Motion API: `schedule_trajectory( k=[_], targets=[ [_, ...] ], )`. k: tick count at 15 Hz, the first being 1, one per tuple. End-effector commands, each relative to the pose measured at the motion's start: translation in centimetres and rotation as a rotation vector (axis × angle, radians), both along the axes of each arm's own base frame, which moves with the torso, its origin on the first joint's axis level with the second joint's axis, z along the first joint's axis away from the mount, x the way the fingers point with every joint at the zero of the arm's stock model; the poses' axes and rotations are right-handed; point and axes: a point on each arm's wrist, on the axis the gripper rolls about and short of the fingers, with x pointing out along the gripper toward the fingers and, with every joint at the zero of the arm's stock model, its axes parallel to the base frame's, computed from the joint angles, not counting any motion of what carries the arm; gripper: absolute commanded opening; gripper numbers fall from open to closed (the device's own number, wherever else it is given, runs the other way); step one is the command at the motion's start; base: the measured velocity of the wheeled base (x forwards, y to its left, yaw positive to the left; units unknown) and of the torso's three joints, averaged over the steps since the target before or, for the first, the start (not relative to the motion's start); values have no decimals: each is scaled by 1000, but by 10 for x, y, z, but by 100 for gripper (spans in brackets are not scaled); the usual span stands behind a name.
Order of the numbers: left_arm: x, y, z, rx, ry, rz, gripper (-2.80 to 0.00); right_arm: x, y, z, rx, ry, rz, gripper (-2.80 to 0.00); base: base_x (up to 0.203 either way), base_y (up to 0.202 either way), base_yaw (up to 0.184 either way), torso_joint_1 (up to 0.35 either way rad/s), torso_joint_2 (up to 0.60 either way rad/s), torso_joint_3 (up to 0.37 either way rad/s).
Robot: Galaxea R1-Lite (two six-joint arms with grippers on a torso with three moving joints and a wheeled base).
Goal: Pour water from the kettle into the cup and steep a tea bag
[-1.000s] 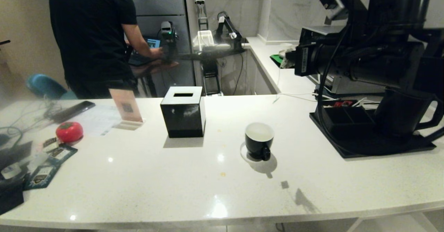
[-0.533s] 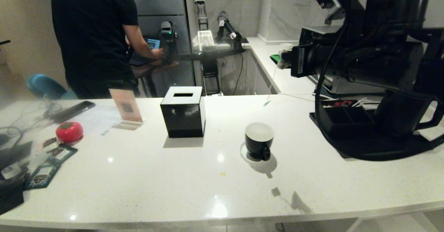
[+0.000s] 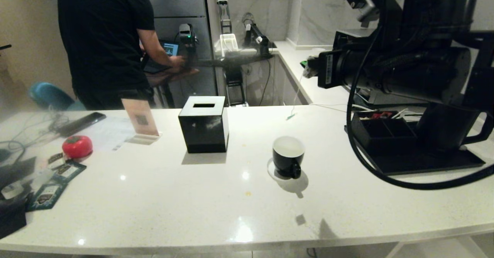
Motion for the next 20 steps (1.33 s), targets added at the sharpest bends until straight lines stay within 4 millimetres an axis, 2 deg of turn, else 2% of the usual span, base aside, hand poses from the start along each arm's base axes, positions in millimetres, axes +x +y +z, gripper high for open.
schedule_trajectory(
  k=[1,5,13,17,20],
  targets=[
    [-2,0,5,3,-18,-1,-280,-3,-1,1,2,-3,0,-280,0,0,0,0,0,0],
    [-2,0,7,55,-31,9,-280,-8,0,4,7,-11,11,-280,0,0,0,0,0,0],
    [3,0,-6,76,-27,4,-280,-13,8,2,1,-6,13,-280,0,0,0,0,0,0],
    [4,0,-11,343,28,21,-280,-12,9,2,0,-6,15,-280,0,0,0,0,0,0],
    [4,0,-12,388,26,14,-280,-11,9,2,0,-3,14,-280,0,0,0,0,0,0]
  ],
)
